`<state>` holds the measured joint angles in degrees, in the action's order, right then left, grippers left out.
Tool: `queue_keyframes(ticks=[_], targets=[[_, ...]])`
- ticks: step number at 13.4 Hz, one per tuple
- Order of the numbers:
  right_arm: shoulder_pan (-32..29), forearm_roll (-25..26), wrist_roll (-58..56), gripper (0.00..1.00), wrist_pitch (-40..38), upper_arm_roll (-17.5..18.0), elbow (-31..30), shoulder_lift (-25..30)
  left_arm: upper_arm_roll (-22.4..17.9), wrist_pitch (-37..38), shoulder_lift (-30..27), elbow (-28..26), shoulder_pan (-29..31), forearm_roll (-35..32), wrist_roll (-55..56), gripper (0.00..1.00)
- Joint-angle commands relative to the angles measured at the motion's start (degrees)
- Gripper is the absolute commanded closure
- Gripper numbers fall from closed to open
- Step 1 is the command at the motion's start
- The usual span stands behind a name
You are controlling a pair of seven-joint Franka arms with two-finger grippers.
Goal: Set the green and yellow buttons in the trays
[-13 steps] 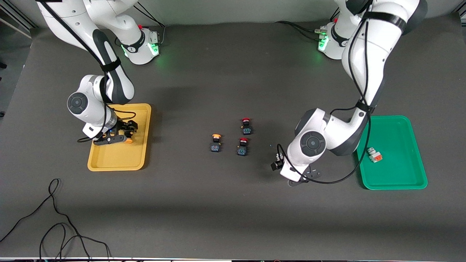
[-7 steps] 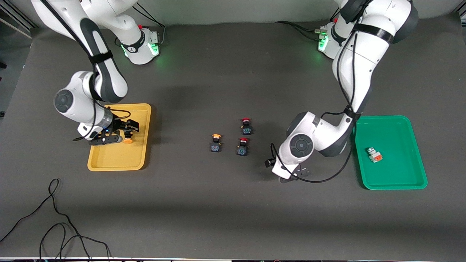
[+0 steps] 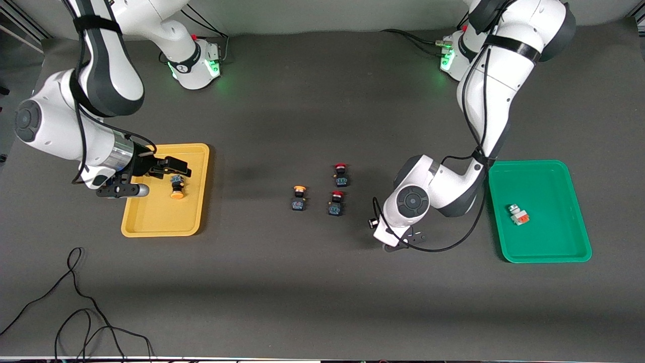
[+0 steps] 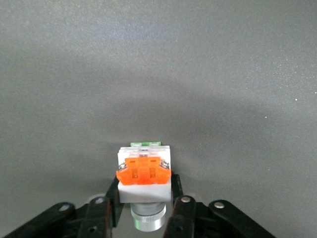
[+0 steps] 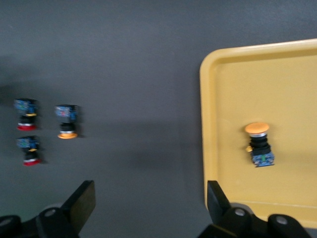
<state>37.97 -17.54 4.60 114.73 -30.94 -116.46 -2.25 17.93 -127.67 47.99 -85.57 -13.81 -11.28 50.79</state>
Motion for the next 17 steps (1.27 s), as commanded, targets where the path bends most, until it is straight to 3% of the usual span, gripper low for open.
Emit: queue_keyframes(ticks=[1, 5, 7, 9, 14, 17], targets=[[4.54, -0.3, 9.95, 0.0, -3.8, -0.35, 7.28, -3.89, -0.35, 1.71, -2.1, 0.05, 0.01, -0.94, 0.27, 1.0], [13.6, -0.92, 26.73, 0.0, -3.28, -0.26, 13.96, -11.26, 0.26, 16.01, -15.0, -0.21, 2.21, 0.02, -2.87, 1.0], [16.94, -1.44, 32.38, 0.0, -2.93, -0.26, 17.83, -16.36, 0.35, 22.87, -19.5, -0.3, 6.67, 1.07, -11.2, 1.0], [19.58, -4.51, 34.33, 0.0, -0.84, -0.26, 20.13, -21.37, 0.18, 27.89, -23.28, -0.38, 12.29, 4.15, -27.16, 1.0], [24.15, -10.58, 34.51, 0.0, 9.19, -0.17, 20.13, -31.13, -0.18, 30.38, -23.83, -0.38, 32.24, 3.72, -60.59, 1.0], [24.6, -10.77, 33.72, 0.0, 12.44, 1.14, 20.13, -35.53, -0.27, 29.42, -22.34, -2.66, 38.58, -0.48, -63.88, 1.0]])
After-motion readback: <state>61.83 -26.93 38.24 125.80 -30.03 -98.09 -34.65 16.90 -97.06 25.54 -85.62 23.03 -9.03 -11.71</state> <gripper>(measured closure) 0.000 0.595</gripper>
